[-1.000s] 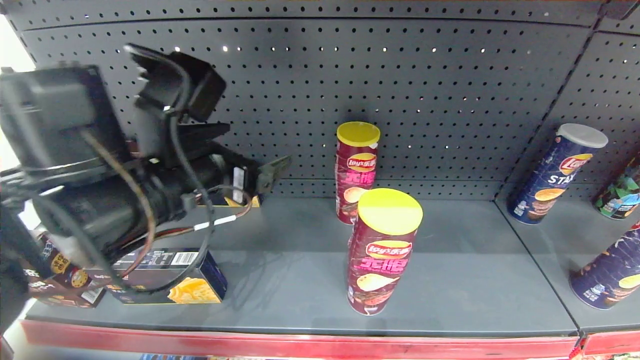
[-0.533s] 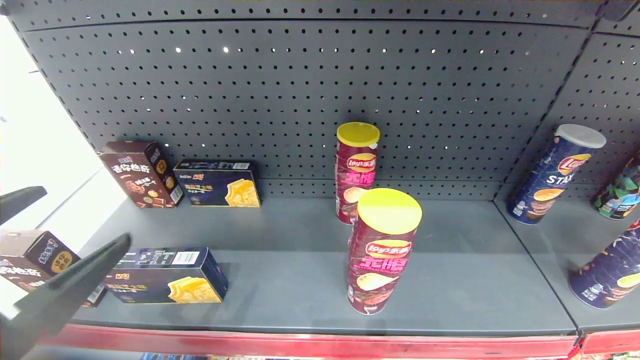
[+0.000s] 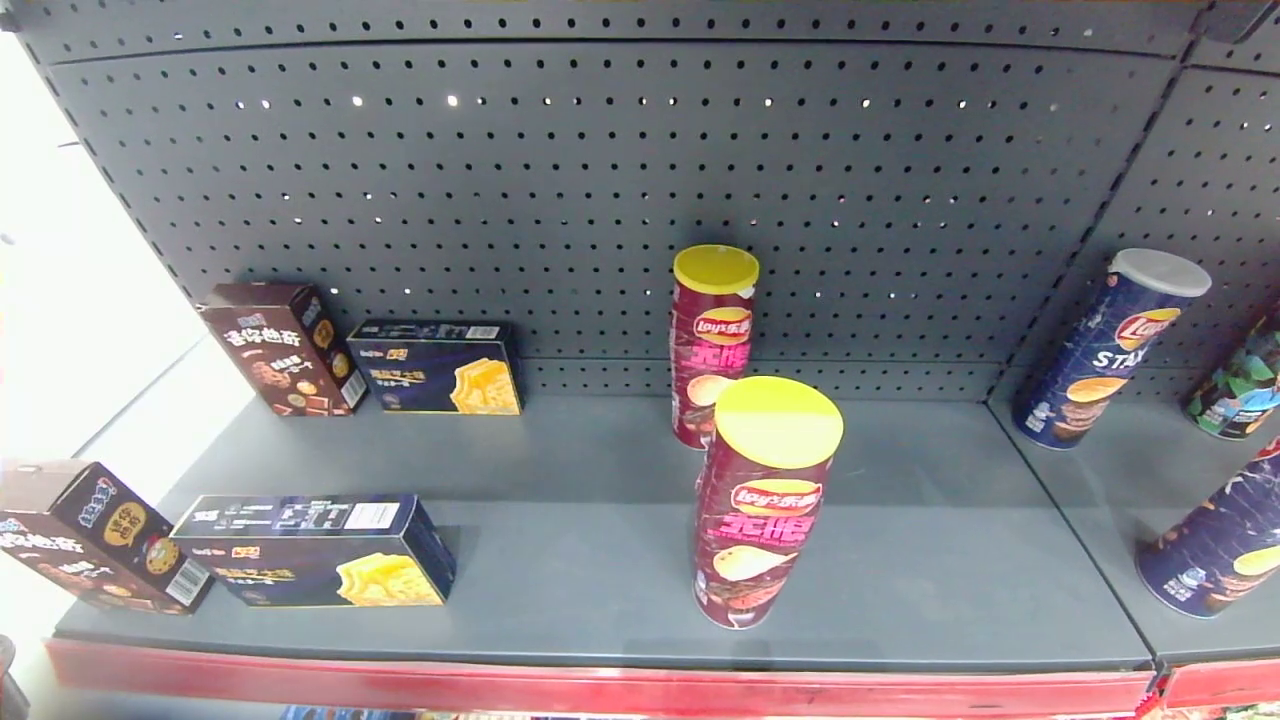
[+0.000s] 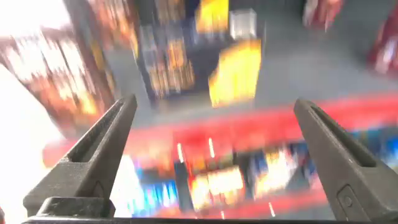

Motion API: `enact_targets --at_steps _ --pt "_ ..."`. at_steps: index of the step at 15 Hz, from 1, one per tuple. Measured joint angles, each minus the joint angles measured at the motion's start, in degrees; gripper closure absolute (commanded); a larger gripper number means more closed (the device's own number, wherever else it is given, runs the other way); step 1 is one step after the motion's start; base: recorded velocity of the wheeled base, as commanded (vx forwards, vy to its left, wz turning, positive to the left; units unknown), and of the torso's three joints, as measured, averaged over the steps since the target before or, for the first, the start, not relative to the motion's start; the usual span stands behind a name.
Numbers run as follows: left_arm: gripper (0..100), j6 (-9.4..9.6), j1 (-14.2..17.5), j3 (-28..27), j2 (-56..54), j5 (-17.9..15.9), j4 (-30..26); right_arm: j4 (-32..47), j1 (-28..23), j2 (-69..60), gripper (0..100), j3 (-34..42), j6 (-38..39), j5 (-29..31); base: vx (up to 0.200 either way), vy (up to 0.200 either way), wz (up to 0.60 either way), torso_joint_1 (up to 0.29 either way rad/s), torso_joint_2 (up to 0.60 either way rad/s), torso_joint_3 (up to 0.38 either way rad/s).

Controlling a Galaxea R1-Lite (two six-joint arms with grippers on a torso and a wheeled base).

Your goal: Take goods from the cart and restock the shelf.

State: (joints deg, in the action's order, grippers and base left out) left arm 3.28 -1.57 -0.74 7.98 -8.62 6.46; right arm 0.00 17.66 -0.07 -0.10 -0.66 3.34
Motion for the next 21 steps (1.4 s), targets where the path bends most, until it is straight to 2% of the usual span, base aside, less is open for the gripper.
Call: enact_targets --at_steps 1,7,8,10,11,13,14,21 --pt "0 0.0 0.76 0.33 -2.8 -0.85 -3.1 0.0 0.0 0.0 0 0.0 -0.02 -0.01 0.0 0.0 0.0 0.0 0.0 0.0" --pt "0 -0.99 1.67 0.74 -7.96 -0.98 -3.43 0.0 -0.04 0.0 0 0.0 -0.02 -0.01 0.0 0.0 0.0 0.0 0.0 0.0" --pt "0 -0.88 1.67 0.74 -8.09 0.63 -3.56 0.0 -0.04 0.0 0 0.0 0.0 -0.01 0.0 0.0 0.0 0.0 0.0 0.0" --pt "0 -0.71 1.65 0.74 -8.23 11.26 -5.73 0.0 0.0 0.0 0 0.0 0.0 0.0 0.0 0.0 0.0 0.0 0.0 0.0" --pt "0 -0.79 1.65 0.74 -8.23 14.01 -6.22 0.0 0.0 0.0 0 0.0 -0.02 -0.01 0.0 0.0 0.0 0.0 0.0 0.0" --pt "0 -0.72 1.57 0.74 -8.25 10.09 -6.49 0.0 0.0 0.0 0 0.0 -0.02 -0.01 0.0 0.0 0.0 0.0 0.0 0.0" --pt "0 -0.94 1.57 0.74 -8.28 9.46 -6.62 0.0 0.0 0.0 0 0.0 -0.02 0.0 0.0 0.0 0.0 0.0 0.0 0.0" --pt "0 -1.21 1.39 0.69 -8.25 9.08 -6.57 0.0 -0.11 0.05 0 -0.41 -1.44 -0.61 0.0 0.0 0.0 0.0 0.0 0.0"
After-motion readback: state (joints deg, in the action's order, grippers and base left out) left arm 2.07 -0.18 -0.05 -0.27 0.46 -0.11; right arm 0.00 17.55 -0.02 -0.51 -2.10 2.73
